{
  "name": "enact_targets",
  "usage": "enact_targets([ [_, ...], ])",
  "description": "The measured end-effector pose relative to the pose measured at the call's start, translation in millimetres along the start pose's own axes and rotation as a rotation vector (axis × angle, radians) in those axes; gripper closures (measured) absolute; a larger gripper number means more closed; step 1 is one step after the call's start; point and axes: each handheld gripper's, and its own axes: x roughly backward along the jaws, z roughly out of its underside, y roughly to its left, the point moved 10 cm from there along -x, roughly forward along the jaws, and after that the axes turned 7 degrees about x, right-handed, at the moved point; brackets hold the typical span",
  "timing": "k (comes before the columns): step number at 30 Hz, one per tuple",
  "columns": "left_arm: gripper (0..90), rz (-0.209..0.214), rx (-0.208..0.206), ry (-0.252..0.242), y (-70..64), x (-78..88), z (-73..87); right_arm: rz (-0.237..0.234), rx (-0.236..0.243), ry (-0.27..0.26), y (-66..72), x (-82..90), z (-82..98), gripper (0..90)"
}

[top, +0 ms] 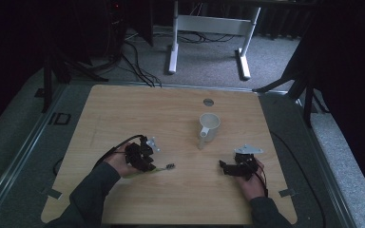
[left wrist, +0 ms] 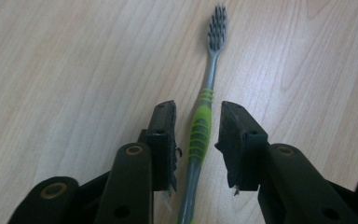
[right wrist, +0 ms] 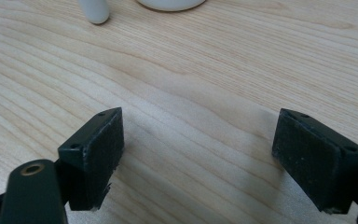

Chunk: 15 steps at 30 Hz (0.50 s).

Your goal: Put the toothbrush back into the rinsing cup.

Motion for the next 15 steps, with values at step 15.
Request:
enact_targets([
  [15, 70.9, -0.014, -0.013, 0.072, 0.4, -6.1, 7.2, 0.0, 0.0, 0.0, 0.0, 0.0, -0.1, 16.3],
])
